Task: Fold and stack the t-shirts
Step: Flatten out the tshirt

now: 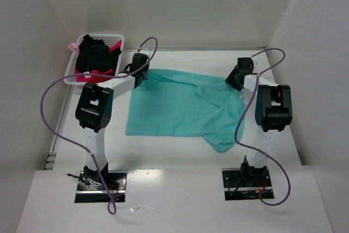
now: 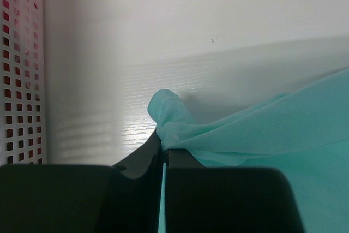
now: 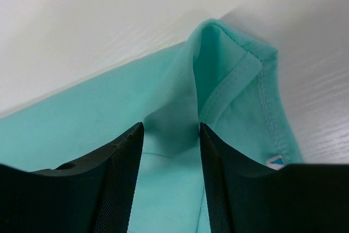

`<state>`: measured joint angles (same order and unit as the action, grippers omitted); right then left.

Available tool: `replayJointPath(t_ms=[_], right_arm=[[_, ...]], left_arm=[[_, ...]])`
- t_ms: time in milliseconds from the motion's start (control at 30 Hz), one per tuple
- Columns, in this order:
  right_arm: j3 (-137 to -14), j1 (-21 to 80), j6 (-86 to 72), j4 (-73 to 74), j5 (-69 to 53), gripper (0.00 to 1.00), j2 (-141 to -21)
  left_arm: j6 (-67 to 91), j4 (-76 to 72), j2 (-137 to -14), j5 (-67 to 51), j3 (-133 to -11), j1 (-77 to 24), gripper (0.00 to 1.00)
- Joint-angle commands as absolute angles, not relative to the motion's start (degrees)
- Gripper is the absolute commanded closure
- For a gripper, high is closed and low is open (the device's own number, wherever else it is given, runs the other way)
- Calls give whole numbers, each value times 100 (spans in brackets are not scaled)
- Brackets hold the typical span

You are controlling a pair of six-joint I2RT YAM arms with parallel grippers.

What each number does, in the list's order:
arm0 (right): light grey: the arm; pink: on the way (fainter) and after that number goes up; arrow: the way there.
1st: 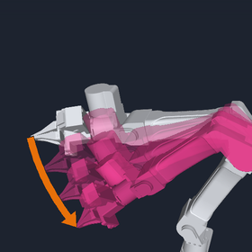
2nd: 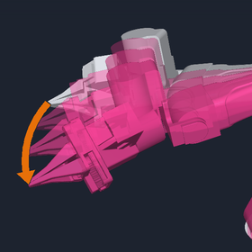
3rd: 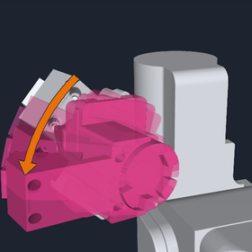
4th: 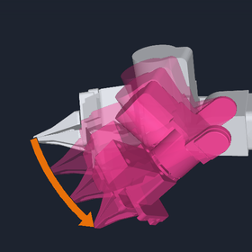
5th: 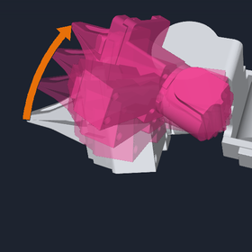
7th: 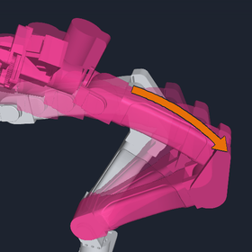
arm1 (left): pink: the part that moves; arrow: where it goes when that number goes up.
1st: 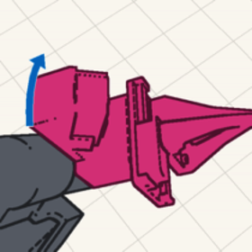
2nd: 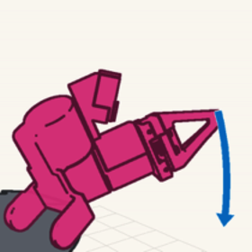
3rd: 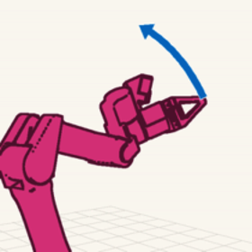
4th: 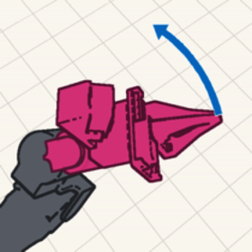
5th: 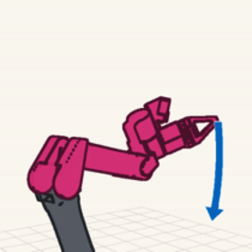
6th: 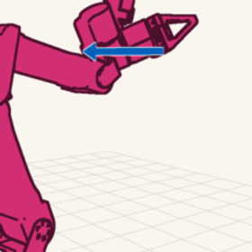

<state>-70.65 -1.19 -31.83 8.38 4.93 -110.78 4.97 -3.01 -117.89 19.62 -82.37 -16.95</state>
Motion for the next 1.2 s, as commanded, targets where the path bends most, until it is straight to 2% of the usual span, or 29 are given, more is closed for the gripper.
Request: replayJointPath(t_ms=[0, 167, 267, 300, 333, 533, 700, 867, 1167], right_arm=[[-7409, -70, -3129, 852, 510, 49, -11224], [-7646, -18, -3076, 1055, 510, 50, -11425], [-7646, -18, -3076, 1055, 510, 63, -11426], [-7646, -18, -3076, 1055, 510, 73, -11426], [-7646, -18, -3076, 1055, 510, 77, -11426], [-7585, -18, -2962, 1055, 746, 98, -11005], [-7427, 35, -2822, 993, 1142, 99, -10039], [-7593, 35, -2681, 993, 1038, 99, -9143], [-8463, 35, -2426, 1055, 1186, 99, -8235]], left_arm=[[650, -501, -11496, 1916, -8200, -1661, 100], [650, -501, -11496, 1916, -8200, -1661, 100], [650, -501, -11496, 1916, -8147, -1661, 100], [650, -501, -11496, 1916, -8147, -1661, 100], [650, -501, -11496, 1916, -8147, -1661, 100], [598, -501, -11391, 1916, -8095, -1608, 100], [598, -501, -11216, 1916, -8043, -1608, 100], [800, -369, -10768, 1609, -8042, -1608, 100], [748, -123, -9064, 1889, -8208, -1608, 100]])
